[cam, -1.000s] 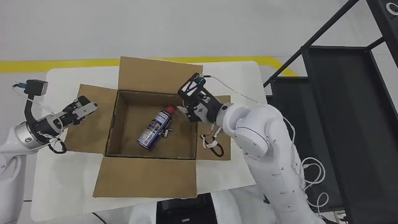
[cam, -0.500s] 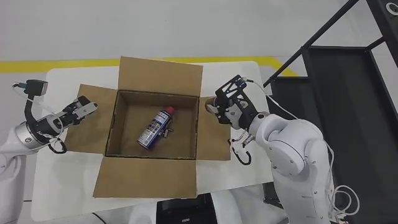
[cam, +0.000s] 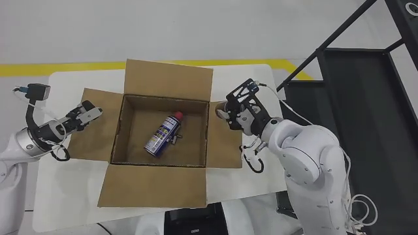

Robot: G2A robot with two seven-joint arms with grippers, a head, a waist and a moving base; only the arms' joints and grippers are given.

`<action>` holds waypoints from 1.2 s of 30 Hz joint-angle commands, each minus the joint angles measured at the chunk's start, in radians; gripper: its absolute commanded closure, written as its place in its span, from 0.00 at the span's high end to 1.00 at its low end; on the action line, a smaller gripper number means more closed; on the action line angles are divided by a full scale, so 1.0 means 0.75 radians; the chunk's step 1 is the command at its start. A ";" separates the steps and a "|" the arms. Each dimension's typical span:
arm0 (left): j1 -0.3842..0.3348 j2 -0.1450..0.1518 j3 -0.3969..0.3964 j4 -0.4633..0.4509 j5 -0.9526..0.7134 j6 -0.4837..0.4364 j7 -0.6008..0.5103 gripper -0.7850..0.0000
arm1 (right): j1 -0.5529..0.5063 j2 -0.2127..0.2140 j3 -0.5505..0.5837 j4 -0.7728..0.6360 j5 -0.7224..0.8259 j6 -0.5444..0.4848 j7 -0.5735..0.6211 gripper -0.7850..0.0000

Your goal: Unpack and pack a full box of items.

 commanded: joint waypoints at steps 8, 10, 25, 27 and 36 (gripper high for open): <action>0.000 0.000 0.000 0.000 0.000 0.000 0.000 1.00 | -0.077 0.032 0.246 -0.020 -0.059 -0.005 -0.066 0.00; 0.000 0.000 0.000 0.000 0.000 0.000 0.000 1.00 | -0.095 0.038 0.319 0.000 -0.054 0.019 -0.071 0.00; 0.000 0.000 0.000 0.000 0.000 0.000 0.000 1.00 | 0.048 0.066 0.322 0.570 -0.304 0.095 -0.241 0.00; 0.000 0.000 0.000 0.000 0.000 0.000 0.000 1.00 | 0.064 0.067 0.309 0.624 -0.315 0.101 -0.258 0.00; 0.000 0.000 0.000 0.000 0.000 0.000 0.000 1.00 | 0.136 0.071 0.238 0.910 -0.378 0.163 -0.399 0.00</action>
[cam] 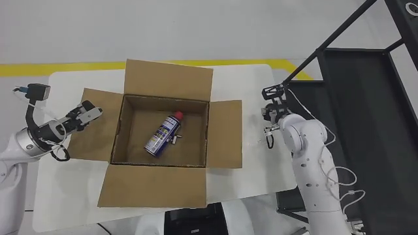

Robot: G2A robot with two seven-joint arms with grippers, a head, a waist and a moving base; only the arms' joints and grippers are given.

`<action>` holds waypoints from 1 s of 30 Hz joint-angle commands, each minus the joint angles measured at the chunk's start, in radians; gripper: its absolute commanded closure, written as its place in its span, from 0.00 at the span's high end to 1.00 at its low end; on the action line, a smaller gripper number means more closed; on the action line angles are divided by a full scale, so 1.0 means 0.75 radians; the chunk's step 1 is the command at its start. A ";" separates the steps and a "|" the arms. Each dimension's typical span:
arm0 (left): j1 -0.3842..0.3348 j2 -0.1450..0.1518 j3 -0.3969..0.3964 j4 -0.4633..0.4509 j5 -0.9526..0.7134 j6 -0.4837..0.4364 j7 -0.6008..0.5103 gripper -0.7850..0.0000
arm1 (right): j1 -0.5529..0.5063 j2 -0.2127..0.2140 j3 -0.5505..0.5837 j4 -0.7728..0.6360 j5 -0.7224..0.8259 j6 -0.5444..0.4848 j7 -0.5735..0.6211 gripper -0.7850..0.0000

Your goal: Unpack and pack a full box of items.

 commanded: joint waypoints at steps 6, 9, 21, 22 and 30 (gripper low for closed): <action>0.000 0.000 0.000 0.000 0.000 0.000 0.000 1.00 | 0.109 -0.002 -0.001 0.236 0.132 0.052 -0.065 0.00; 0.000 0.000 0.000 0.000 0.000 0.000 0.000 1.00 | 0.153 -0.001 0.000 0.311 0.183 0.048 -0.084 0.00; 0.000 0.000 0.000 0.000 0.000 0.000 0.000 1.00 | 0.351 0.005 -0.070 0.590 0.173 0.065 -0.152 0.00; 0.000 0.000 0.000 0.000 0.000 0.000 0.000 1.00 | 0.362 0.005 -0.073 0.610 0.176 0.071 -0.155 0.00; 0.000 0.000 0.000 0.000 0.000 0.000 0.000 1.00 | 0.400 0.008 -0.081 0.676 0.214 0.115 -0.181 0.00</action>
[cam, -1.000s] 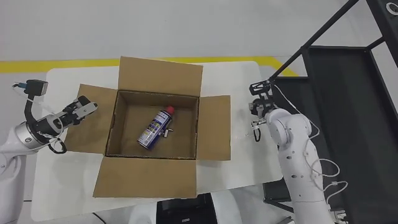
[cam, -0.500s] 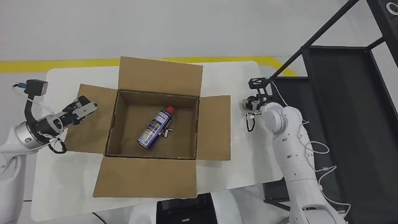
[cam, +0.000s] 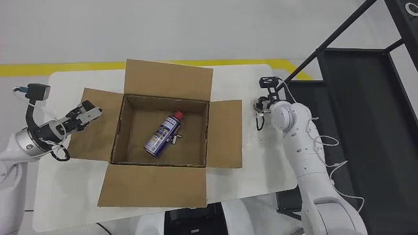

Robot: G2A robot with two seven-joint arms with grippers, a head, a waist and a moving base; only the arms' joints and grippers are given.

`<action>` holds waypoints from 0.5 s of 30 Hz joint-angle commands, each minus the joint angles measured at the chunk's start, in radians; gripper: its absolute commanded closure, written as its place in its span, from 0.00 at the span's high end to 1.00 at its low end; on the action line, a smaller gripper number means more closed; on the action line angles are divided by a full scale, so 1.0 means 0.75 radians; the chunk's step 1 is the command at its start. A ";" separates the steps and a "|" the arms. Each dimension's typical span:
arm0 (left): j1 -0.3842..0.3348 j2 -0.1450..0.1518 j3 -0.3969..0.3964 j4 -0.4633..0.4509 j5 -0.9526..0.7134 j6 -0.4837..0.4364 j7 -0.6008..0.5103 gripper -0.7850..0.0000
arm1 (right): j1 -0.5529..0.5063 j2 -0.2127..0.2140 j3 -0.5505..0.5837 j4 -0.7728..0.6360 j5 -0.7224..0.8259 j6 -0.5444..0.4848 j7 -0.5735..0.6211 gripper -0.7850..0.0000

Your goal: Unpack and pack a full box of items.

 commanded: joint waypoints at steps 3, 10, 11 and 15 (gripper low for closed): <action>0.000 0.000 0.000 0.000 0.000 0.000 0.000 1.00 | 0.003 0.004 0.001 0.010 0.012 0.016 0.000 0.00; 0.000 0.000 0.000 0.000 0.000 0.000 0.000 1.00 | -0.017 0.015 0.025 -0.047 0.056 0.008 0.028 1.00; 0.000 0.000 0.000 0.000 0.000 0.000 0.000 1.00 | -0.025 0.017 0.029 -0.068 0.062 0.006 0.033 1.00; 0.000 0.000 0.000 0.000 0.000 0.000 0.000 1.00 | -0.070 0.025 0.052 -0.197 0.090 -0.004 0.052 1.00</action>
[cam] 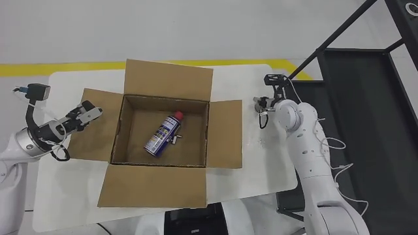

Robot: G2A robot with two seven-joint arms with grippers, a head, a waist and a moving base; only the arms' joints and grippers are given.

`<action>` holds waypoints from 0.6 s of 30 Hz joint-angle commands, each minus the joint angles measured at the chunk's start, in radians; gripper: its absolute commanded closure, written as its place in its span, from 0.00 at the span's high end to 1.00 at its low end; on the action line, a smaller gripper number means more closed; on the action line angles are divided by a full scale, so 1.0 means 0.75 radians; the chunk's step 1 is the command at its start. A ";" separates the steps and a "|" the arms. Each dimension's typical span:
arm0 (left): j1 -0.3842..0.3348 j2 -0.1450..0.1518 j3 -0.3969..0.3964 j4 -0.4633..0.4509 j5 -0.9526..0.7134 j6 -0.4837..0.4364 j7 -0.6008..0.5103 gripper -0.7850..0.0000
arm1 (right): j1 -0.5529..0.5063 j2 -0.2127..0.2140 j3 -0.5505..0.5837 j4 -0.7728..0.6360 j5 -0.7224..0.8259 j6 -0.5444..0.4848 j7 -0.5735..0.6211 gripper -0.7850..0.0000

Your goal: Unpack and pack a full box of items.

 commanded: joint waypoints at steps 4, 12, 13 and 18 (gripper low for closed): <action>0.000 0.000 0.000 0.000 0.000 0.000 0.000 1.00 | -0.077 0.013 0.037 -0.232 0.026 -0.025 0.055 1.00; 0.000 0.000 0.000 0.000 0.000 0.000 0.000 1.00 | -0.265 0.033 0.103 -0.764 0.194 -0.155 0.199 1.00; 0.000 0.000 0.000 0.000 0.000 0.000 0.000 1.00 | -0.280 0.036 0.113 -0.824 0.222 -0.178 0.216 1.00; 0.000 0.000 0.000 0.000 0.000 0.000 0.000 1.00 | -0.329 0.047 0.079 -1.049 0.376 -0.318 0.300 1.00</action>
